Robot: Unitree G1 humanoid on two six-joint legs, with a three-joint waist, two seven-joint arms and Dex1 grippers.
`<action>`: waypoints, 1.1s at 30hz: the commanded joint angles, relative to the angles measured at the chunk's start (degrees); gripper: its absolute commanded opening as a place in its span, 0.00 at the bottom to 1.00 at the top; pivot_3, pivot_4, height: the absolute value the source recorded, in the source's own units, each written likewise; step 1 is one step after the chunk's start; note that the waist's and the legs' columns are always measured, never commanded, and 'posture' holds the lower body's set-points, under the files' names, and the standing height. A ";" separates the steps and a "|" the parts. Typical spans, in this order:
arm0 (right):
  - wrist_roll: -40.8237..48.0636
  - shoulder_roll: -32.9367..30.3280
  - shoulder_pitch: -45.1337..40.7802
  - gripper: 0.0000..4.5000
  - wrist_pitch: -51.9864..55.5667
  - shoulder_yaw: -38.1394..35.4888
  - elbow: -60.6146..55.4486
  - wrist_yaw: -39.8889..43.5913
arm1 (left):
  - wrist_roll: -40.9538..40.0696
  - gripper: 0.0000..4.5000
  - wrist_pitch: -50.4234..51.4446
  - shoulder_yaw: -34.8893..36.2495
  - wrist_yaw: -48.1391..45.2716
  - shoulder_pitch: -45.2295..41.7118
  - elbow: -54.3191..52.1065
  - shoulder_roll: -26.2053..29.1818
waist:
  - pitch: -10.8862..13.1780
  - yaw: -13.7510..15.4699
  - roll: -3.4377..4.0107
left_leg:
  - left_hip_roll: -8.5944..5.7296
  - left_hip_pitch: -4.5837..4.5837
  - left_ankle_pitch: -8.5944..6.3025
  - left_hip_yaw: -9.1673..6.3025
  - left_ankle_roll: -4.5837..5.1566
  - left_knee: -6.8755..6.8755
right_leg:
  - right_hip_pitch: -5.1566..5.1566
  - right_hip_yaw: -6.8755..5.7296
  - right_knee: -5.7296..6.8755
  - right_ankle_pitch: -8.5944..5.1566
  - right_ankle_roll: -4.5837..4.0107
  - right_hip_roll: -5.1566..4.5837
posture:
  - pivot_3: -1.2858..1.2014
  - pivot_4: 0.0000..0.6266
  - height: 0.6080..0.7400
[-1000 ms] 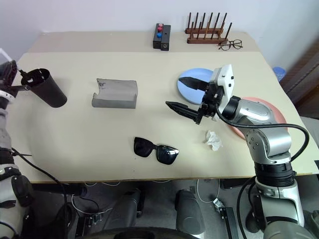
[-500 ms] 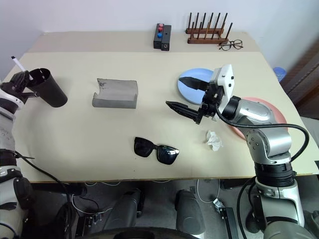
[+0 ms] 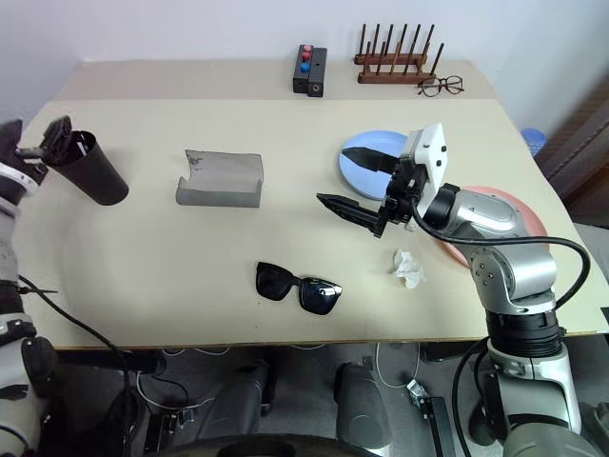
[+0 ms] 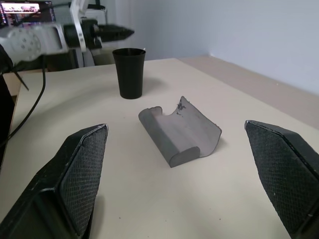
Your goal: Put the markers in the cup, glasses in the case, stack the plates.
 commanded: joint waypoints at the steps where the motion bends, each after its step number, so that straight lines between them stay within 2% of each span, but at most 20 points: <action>1: 2.23 -0.21 -0.33 1.00 -0.29 -2.43 -1.23 0.75 | -2.06 0.99 3.59 -0.46 -0.95 -2.24 -6.54 2.22 | 0.00 0.08 0.00 | 0.00 0.00 0.00 0.00 0.00 0.00 | 0.00 0.00 0.00 0.00 0.00 0.00 | 0.52 0.24 1.00; 7: 1.39 -0.40 0.05 1.00 -1.05 -2.92 -0.75 0.63 | -5.02 0.99 11.42 -5.16 -3.97 -6.70 -11.50 1.20 | 0.00 0.07 0.00 | -0.01 0.01 0.00 -0.01 0.00 0.02 | 0.06 0.00 -0.02 0.00 0.00 0.00 | 0.52 0.24 1.00; 9: 1.33 -0.40 0.23 1.00 -1.08 -3.11 -0.92 0.45 | -6.12 0.99 14.11 -7.80 -7.48 -7.79 -11.87 1.03 | 0.00 -0.03 0.00 | 0.00 0.02 0.00 -0.01 0.00 0.01 | 0.05 -0.01 0.00 -0.01 0.00 0.02 | 0.52 0.24 1.00; 12: 1.01 -0.11 0.58 1.00 -1.30 -3.08 -1.05 0.28 | -5.94 0.99 19.11 -17.08 -18.68 -7.56 -13.37 2.39 | 0.00 -0.09 0.00 | 0.00 0.03 0.00 0.00 0.00 0.00 | 0.05 0.00 0.00 -0.01 0.00 0.02 | 0.52 0.24 1.00; 14: 0.66 0.16 0.69 1.00 -1.48 -2.94 -1.11 0.09 | -1.33 0.99 16.27 -25.07 -26.38 -7.34 -12.61 3.06 | 0.00 -0.02 0.01 | 0.00 0.03 0.00 0.00 0.00 0.01 | 0.05 0.00 0.00 -0.01 -0.01 0.03 | 0.52 0.24 1.00; 17: 0.41 0.21 0.90 1.00 -1.71 -2.98 -1.49 -0.40 | 4.96 0.99 12.81 -33.56 -32.69 -9.95 -6.41 2.00 | 0.01 0.02 0.02 | 0.00 0.03 0.00 0.02 0.01 0.01 | 0.05 0.01 -0.01 -0.03 -0.06 0.03 | 0.52 0.24 1.00; 19: 0.54 0.01 1.40 1.00 -1.71 -3.26 -2.11 -0.73 | 8.70 0.99 10.01 -36.72 -33.91 -12.91 -0.07 0.09 | 0.01 0.07 0.01 | 0.01 0.02 0.00 0.02 0.01 0.01 | 0.03 0.01 0.00 -0.11 -0.20 0.04 | 0.52 0.24 1.00; 25: 0.66 -0.45 3.53 1.00 -1.47 -3.88 -4.57 -2.43 | 16.12 0.99 0.00 -39.17 -33.00 -21.04 20.39 -7.65 | 0.01 0.13 0.01 | 0.00 -0.03 0.00 0.01 0.04 0.02 | 0.02 0.00 -0.03 -0.02 0.00 0.03 | 0.52 0.24 1.00; 31: 1.20 -1.05 4.84 1.00 -0.82 -4.79 -6.46 -3.89 | 21.12 0.99 -2.40 -40.47 -35.10 -23.74 29.39 -10.15 | 0.01 -0.08 0.01 | 0.00 -0.04 -0.01 0.01 0.05 0.01 | -0.03 0.00 0.01 -0.02 0.02 0.04 | 0.52 0.24 1.00; 33: 1.28 -1.09 5.00 1.00 -0.66 -4.85 -6.82 -4.14 | 22.19 0.87 -2.45 -40.51 -36.25 -23.96 30.56 -10.43 | 0.01 0.03 0.01 | 0.00 -0.04 -0.01 0.01 0.05 0.01 | -0.03 0.00 0.01 -0.02 0.02 0.03 | 0.52 0.24 1.00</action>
